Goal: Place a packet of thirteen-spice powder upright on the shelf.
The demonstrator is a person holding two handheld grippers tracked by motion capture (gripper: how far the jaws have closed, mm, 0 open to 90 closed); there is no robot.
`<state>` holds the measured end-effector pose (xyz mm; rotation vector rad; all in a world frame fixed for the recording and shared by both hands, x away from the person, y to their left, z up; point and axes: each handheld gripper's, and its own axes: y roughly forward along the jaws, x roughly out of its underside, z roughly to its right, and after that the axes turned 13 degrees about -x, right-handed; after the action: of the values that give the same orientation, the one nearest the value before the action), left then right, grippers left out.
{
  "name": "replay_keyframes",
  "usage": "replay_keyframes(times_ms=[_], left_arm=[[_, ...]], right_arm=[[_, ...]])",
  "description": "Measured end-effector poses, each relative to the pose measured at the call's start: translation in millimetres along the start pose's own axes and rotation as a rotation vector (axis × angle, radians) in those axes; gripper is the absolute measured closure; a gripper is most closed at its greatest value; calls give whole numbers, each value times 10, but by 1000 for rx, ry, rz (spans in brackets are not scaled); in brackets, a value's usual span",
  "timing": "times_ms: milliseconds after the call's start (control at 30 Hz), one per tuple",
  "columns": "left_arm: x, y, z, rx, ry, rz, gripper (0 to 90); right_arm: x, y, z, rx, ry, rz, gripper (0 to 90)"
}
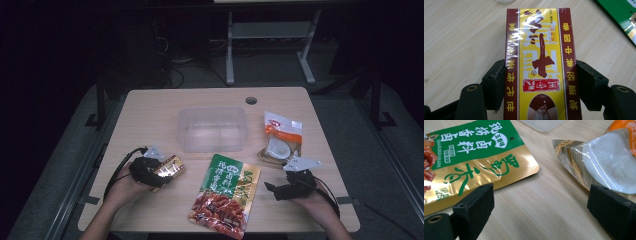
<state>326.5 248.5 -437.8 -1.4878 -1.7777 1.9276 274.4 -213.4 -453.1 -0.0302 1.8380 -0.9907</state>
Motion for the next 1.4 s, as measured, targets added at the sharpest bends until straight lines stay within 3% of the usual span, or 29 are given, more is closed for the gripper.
replay_keyframes(times_ms=[233,367,433,467,600,633,833,1267,1400], left_arm=[[-25,-56,4,78,26,51,317],[-84,-121,65,134,40,122,316],[-97,-136,70,143,58,127,316],[-118,-156,97,156,71,148,316],[-149,-172,138,184,83,168,316],[-157,-168,160,195,79,182,316],[-225,-189,244,238,148,225,316],[-280,-180,308,300,168,265,316],[-283,-178,307,318,172,271,316]], right_arm=[[-3,0,-12,-14,-4,5,72],[-43,-15,-48,-69,-47,-8,71],[-62,-24,-65,-82,-68,-15,71],[-105,-37,-97,-123,-98,-28,95],[-155,-49,-129,-172,-113,-17,114],[-200,-53,-150,-214,-124,3,114],[-337,-18,-166,-309,-153,18,114],[-654,153,-185,-430,-208,32,128],[-805,248,-217,-476,-245,55,131]])
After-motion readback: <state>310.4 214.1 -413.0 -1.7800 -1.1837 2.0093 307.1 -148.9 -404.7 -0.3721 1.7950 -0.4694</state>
